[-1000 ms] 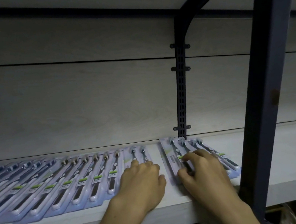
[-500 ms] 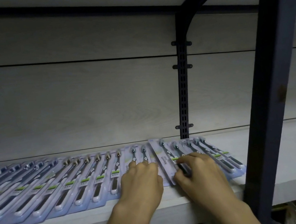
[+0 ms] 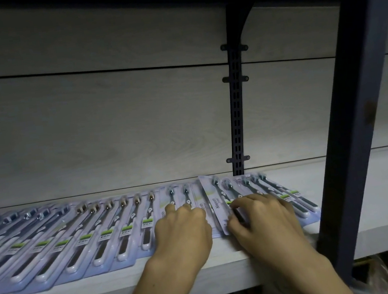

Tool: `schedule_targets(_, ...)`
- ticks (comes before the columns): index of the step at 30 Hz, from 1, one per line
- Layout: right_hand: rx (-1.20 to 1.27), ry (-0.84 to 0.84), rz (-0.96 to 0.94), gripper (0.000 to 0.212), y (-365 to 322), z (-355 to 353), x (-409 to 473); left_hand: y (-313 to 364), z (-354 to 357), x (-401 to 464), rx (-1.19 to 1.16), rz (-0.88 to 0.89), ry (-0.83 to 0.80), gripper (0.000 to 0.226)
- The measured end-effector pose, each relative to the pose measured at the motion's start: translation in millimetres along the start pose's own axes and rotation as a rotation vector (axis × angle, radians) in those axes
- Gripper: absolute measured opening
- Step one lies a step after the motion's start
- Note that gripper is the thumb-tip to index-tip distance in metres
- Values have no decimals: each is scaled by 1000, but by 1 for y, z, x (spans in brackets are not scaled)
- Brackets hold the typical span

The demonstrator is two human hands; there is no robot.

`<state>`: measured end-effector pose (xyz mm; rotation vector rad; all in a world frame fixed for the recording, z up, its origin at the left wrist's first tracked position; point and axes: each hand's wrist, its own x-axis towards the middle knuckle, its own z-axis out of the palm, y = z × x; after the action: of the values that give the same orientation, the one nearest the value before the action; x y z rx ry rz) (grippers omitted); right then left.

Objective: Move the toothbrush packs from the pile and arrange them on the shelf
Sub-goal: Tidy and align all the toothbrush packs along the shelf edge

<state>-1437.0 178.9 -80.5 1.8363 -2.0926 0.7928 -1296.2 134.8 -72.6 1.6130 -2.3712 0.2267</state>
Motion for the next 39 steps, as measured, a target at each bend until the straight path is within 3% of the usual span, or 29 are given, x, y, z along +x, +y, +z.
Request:
schedule_targets(7,45,46,39,25,1,3,3,10,-2,2,117,47,45,34)
schedule_targets(17,78,91,105,23,13,5,2,19,8,12,-218,251,13,25)
schedule_targets(22,61,86,122,23,15,5,3,20,6,12,-82,186,12,34)
schedule_targets(28,37,44,44,26,15,5,3,20,11,15,-127,200,17,37)
schedule_targets(33,1,-16,-49,28,21,1,7,22,12,21,-179,227,28,29)
schedule_targets(39,21,-1,-58,29,21,1,5,25,10,23,-255,123,61,16)
